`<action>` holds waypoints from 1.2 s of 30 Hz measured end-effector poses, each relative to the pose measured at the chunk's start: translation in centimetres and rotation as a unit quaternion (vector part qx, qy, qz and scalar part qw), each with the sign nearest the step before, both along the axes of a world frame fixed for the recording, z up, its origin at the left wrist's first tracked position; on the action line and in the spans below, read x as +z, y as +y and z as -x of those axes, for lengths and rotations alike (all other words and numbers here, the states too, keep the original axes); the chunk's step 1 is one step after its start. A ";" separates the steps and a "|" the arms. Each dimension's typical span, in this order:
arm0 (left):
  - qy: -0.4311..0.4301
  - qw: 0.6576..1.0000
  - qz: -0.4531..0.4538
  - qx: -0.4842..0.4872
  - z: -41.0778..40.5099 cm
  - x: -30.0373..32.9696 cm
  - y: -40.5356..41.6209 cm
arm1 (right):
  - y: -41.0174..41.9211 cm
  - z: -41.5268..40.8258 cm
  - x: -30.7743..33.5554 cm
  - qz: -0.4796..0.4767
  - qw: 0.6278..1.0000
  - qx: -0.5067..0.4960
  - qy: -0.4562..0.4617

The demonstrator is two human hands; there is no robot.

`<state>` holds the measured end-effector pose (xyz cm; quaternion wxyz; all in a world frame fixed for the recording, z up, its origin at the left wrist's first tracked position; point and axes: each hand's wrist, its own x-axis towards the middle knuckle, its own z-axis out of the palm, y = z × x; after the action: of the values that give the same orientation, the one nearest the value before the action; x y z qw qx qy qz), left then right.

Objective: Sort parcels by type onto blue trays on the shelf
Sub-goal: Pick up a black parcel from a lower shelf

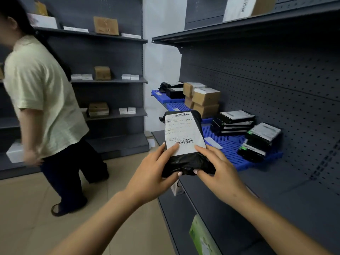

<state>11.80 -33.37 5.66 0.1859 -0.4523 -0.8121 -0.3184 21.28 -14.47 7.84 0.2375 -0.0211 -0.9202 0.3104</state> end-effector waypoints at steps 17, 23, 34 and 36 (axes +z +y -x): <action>-0.001 1.000 0.017 0.003 30.5 1.3 -0.2 | 0.1 30.2 0.4 0.021 1.000 0.006 -0.013; -0.007 1.000 0.009 -0.012 39.6 1.7 2.9 | 3.3 39.4 1.3 -0.027 1.000 -0.004 -0.015; -0.012 0.998 0.008 -0.053 55.3 3.3 10.0 | 10.4 53.7 2.5 -0.045 0.999 -0.023 -0.019; -0.015 0.998 0.008 -0.060 57.9 3.1 11.1 | 11.3 55.7 2.5 -0.045 0.998 -0.031 -0.021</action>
<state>-46.12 -22.28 8.75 0.1506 -0.4967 -0.7887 -0.3294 -34.41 -3.19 10.30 0.2281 -0.0451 -0.9370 0.2607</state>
